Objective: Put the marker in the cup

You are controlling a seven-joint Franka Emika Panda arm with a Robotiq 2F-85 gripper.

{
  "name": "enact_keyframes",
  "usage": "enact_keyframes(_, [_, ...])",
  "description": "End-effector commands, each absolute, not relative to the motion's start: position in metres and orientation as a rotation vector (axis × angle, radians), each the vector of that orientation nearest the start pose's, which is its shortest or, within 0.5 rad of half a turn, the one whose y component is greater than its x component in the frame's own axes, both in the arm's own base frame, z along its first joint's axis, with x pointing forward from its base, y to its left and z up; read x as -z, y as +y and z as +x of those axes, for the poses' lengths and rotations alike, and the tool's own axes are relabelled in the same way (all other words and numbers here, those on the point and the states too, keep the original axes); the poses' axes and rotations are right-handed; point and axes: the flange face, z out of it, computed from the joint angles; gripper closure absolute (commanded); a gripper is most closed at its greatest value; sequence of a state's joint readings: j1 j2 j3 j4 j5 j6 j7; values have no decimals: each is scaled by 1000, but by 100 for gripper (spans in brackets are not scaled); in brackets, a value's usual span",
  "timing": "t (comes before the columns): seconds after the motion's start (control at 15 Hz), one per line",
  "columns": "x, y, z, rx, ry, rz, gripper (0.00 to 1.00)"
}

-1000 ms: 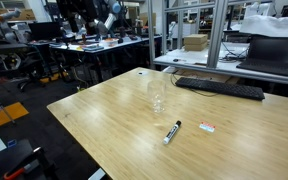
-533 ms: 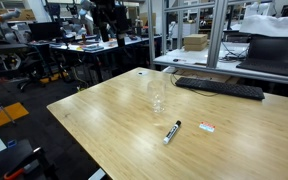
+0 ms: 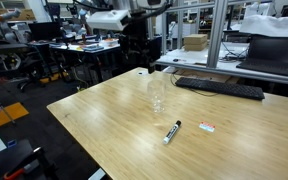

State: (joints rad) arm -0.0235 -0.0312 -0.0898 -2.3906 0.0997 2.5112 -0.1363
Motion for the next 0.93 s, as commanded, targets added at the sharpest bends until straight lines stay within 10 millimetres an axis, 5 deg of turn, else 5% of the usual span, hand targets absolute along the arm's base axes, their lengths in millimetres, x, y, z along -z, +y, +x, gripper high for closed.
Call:
enact_keyframes(0.0, [-317, -74, 510, 183, 71, -3052, 0])
enact_keyframes(0.6, [-313, -72, 509, 176, 81, -3067, 0])
enact_keyframes(0.87, [-296, -102, 512, 50, 168, -3112, 0])
